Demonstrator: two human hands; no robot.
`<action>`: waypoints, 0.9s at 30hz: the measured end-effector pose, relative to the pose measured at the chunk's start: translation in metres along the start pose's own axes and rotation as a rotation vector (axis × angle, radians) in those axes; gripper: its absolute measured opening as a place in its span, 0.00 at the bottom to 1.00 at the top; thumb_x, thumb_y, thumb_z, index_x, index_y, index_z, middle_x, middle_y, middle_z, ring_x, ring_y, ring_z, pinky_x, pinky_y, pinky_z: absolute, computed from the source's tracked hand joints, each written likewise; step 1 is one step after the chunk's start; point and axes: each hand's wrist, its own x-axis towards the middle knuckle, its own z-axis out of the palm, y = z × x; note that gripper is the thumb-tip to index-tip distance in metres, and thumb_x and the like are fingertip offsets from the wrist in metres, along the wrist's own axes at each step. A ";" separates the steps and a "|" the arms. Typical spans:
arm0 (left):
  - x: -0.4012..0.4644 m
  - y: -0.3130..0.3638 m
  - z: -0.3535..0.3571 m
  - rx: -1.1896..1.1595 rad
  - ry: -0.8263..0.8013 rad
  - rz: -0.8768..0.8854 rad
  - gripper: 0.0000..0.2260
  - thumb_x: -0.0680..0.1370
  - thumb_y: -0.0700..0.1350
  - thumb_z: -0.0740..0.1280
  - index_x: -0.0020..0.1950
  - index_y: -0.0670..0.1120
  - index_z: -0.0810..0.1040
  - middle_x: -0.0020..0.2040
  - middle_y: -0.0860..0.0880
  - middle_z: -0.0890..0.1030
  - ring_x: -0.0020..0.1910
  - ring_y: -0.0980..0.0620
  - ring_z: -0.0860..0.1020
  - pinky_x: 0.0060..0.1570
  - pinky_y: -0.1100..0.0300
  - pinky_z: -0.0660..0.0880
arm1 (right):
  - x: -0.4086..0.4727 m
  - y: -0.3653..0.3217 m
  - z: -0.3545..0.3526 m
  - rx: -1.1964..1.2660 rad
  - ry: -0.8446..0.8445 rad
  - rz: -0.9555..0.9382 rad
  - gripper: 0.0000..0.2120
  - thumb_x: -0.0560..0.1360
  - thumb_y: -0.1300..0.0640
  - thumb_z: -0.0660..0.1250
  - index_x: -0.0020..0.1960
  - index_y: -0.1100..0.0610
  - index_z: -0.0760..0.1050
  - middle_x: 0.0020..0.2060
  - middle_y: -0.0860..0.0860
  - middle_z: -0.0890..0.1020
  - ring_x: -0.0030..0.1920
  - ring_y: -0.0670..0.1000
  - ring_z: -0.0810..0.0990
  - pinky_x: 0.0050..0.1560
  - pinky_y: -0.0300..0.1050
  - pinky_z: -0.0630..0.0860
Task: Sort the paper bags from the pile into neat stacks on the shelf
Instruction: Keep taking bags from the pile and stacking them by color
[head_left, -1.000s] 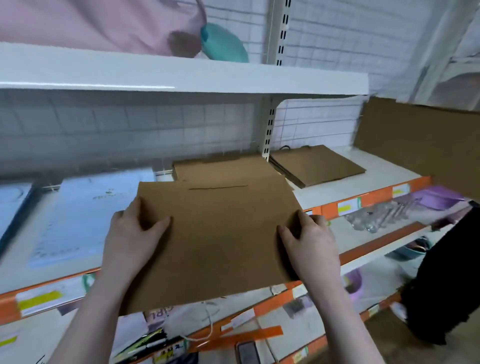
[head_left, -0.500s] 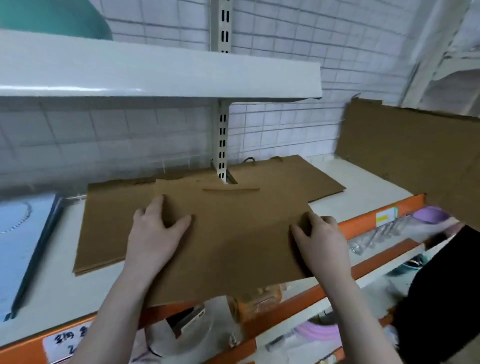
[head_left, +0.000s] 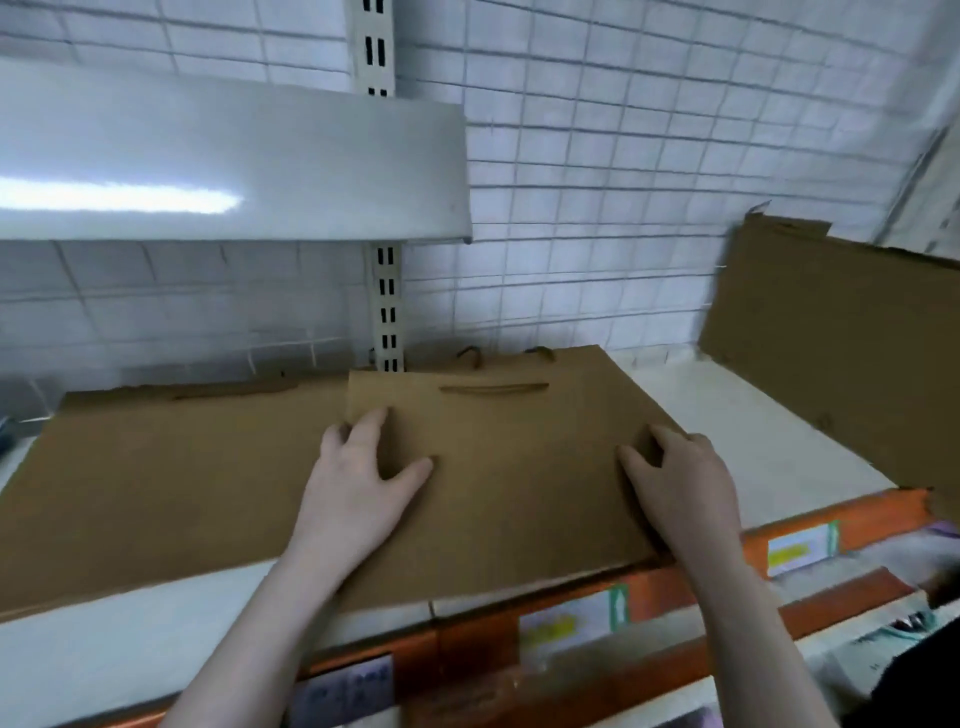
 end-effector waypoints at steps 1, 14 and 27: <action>0.003 0.006 0.008 0.011 0.009 -0.012 0.31 0.75 0.56 0.65 0.75 0.51 0.58 0.74 0.43 0.60 0.72 0.45 0.59 0.67 0.54 0.61 | 0.012 0.007 0.000 0.004 -0.006 -0.024 0.19 0.77 0.49 0.61 0.62 0.59 0.73 0.55 0.59 0.74 0.56 0.60 0.73 0.57 0.52 0.71; 0.048 0.056 0.103 0.077 0.125 -0.246 0.30 0.74 0.56 0.67 0.73 0.48 0.64 0.70 0.42 0.66 0.69 0.45 0.65 0.68 0.55 0.63 | 0.136 0.065 0.020 -0.006 -0.183 -0.219 0.17 0.77 0.50 0.60 0.60 0.61 0.73 0.57 0.59 0.74 0.59 0.58 0.71 0.56 0.48 0.69; 0.103 0.046 0.109 0.313 0.075 -0.349 0.29 0.80 0.52 0.59 0.77 0.43 0.53 0.75 0.36 0.55 0.74 0.39 0.55 0.72 0.54 0.54 | 0.172 0.039 0.043 -0.078 -0.301 -0.260 0.20 0.78 0.49 0.58 0.61 0.63 0.72 0.58 0.60 0.75 0.58 0.60 0.75 0.50 0.47 0.72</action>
